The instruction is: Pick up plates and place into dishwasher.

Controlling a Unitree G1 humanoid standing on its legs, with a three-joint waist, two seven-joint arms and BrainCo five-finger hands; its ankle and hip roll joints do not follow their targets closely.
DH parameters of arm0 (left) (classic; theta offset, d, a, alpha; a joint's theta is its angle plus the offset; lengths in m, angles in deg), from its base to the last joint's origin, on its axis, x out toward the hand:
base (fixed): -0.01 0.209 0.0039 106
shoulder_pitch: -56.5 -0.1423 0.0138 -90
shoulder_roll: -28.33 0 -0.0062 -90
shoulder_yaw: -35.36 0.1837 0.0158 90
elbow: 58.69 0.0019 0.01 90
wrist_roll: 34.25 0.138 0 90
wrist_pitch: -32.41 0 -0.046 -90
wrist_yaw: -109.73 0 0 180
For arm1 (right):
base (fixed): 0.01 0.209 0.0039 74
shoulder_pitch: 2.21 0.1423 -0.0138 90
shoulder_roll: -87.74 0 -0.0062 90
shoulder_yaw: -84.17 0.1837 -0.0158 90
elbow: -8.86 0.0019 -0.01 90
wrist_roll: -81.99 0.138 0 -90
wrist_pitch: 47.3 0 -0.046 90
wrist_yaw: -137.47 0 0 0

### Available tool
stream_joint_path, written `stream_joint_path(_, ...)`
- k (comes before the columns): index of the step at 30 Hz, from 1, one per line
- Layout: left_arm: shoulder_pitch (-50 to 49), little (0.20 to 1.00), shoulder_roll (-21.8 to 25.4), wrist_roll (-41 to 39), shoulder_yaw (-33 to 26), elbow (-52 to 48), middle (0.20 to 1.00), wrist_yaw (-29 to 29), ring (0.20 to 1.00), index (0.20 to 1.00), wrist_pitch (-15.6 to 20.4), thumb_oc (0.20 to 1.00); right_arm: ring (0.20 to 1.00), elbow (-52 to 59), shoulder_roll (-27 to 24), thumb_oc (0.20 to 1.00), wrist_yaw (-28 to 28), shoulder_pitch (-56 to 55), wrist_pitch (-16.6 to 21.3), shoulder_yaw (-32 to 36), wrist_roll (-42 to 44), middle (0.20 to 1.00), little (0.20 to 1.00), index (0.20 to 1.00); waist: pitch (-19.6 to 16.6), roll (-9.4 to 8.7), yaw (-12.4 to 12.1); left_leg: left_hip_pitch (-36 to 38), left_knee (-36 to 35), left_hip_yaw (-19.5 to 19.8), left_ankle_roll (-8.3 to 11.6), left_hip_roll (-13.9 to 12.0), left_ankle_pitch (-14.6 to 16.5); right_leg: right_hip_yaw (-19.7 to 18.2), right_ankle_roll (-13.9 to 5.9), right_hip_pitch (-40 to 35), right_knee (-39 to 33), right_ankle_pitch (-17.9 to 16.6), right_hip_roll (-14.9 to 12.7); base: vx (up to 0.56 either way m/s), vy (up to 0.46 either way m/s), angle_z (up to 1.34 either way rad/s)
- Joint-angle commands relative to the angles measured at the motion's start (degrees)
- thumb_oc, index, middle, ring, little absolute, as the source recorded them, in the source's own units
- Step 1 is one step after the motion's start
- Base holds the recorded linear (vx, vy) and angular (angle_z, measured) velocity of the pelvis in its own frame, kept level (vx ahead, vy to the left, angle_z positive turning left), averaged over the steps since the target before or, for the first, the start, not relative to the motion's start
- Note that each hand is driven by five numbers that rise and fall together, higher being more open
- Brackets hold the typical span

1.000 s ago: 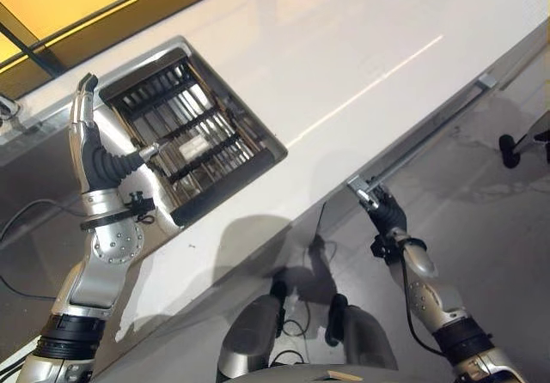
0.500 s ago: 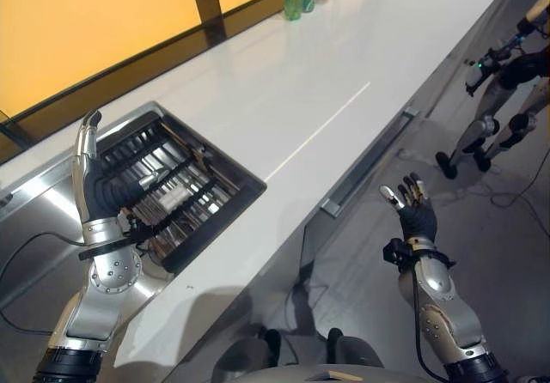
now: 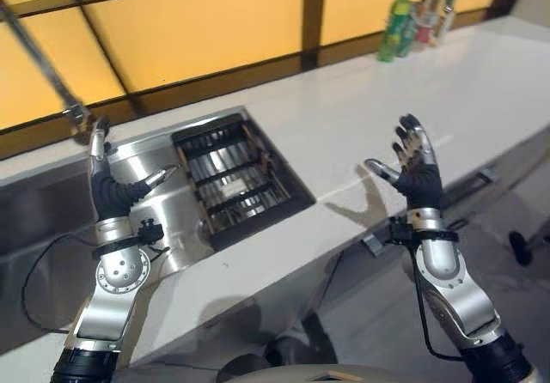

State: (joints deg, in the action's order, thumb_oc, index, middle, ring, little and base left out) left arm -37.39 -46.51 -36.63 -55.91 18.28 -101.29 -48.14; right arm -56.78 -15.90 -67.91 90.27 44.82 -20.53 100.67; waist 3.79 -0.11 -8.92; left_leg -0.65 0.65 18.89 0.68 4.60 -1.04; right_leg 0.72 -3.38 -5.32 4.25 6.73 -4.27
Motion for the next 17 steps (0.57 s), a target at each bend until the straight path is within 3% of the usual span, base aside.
stream_joint_path(1, 1.24, 1.0, 1.65, -4.93, -1.73, -5.52, 1.0, 3.11, 1.0, 1.0, 0.88, 1.0, 1.0, 3.45, -0.91, 1.0, 2.74, 5.43, 1.07, -0.78, 0.75, 1.0, 1.0, 1.0, -1.4, -2.88, -3.22, 0.18, 4.73, -2.06, -0.48, -1.94, 3.36, 1.32, -1.86, 4.9, 0.91, -5.42, -1.18, 0.02, -0.224, 0.6)
stream_joint_path(4, -0.32, 1.0, 0.96, -9.69, -2.66, -7.15, 1.0, 5.81, 1.0, 1.0, 1.17, 1.0, 1.0, 3.6, -1.4, 1.0, 2.48, 6.16, 0.19, -1.18, 0.94, 1.0, 1.0, 1.0, -1.21, -3.24, -5.94, -0.3, 3.59, -2.44, 0.83, -4.01, 1.75, 5.43, -0.42, 3.55, -0.03, -4.43, 0.06, -0.01, -0.239, 0.58)
stream_joint_path(9, -0.48, 1.0, -0.35, -12.97, -2.94, -6.89, 1.0, 6.18, 1.0, 1.0, 2.14, 1.0, 1.0, 1.52, -1.27, 1.0, 2.87, 7.45, 0.38, -2.57, 0.34, 1.0, 1.0, 1.0, -0.8, -3.3, -7.84, -3.67, 3.44, -4.08, 2.7, -5.97, -2.99, 9.06, 1.01, 2.37, -2.24, -4.57, 1.4, -0.09, -0.181, 0.67)
stream_joint_path(10, -0.03, 1.0, -0.84, -13.22, -2.49, -6.54, 1.0, 6.93, 1.0, 1.0, 2.5, 1.0, 1.0, 0.65, -1.43, 1.0, 2.48, 7.51, 0.8, -2.57, -0.07, 1.0, 1.0, 1.0, -0.59, -3.42, -7.65, -4.46, 4.68, -5.71, 2.63, -5.57, -2.93, 10.18, 1.2, 2.23, -2.33, -4.62, 1.22, -0.11, -0.107, 0.4)
stream_joint_path(12, 1.27, 1.0, -1.8, -13.66, -1.32, -5.93, 1.0, 8.89, 1.0, 1.0, 3.03, 1.0, 1.0, -0.37, -1.82, 1.0, 1.49, 6.55, 1.65, -1.55, -0.63, 1.0, 1.0, 1.0, 0.14, -3.76, -5.7, -6.53, 10.46, -14.37, 2.75, -5.32, -1.87, 13.17, 1.43, 1.14, -3.09, -4.9, 0.51, -0.13, -0.07, 0.52)
stream_joint_path(13, 2.0, 1.0, -2.08, -13.65, -0.44, -5.51, 1.0, 9.72, 1.0, 1.0, 3.51, 1.0, 1.0, -1.27, -2.11, 1.0, 0.96, 6.63, 2.04, -0.98, -0.43, 1.0, 1.0, 1.0, 0.33, -4.18, -4.72, -7.19, 12.38, -16.23, 2.58, -4.86, -1.23, 14.3, 1.31, 1.2, -3.25, -5.51, -0.14, -0.12, -0.008, 0.93)
stream_joint_path(15, 2.42, 1.0, -2.02, -14.14, 0.41, -5.28, 1.0, 9.22, 1.0, 1.0, 4.13, 1.0, 1.0, -4.02, -1.55, 1.0, 1.0, 7.88, 3.19, -1.73, -0.58, 1.0, 1.0, 1.0, 0.29, -3.98, -3.53, -5.25, 10.92, -17.18, 1.6, -3.94, 1.29, 14.44, 1.11, 1.79, -2.39, -5.66, -0.37, -0.06, 0.054, 1.06)
stream_joint_path(17, 2.47, 1.0, -2.22, -14.07, 1.53, -4.98, 1.0, 8.56, 1.0, 1.0, 5.06, 1.0, 1.0, -4.73, -0.59, 1.0, 1.16, 8.13, 2.52, -2.6, -1.22, 1.0, 1.0, 1.0, 0.0, -3.09, -2.84, -3.57, 8.87, -17.17, 1.97, -4.21, 0.27, 13.68, 1.11, 1.22, -3.23, -5.98, 0.11, -0.03, 0.09, 0.29)
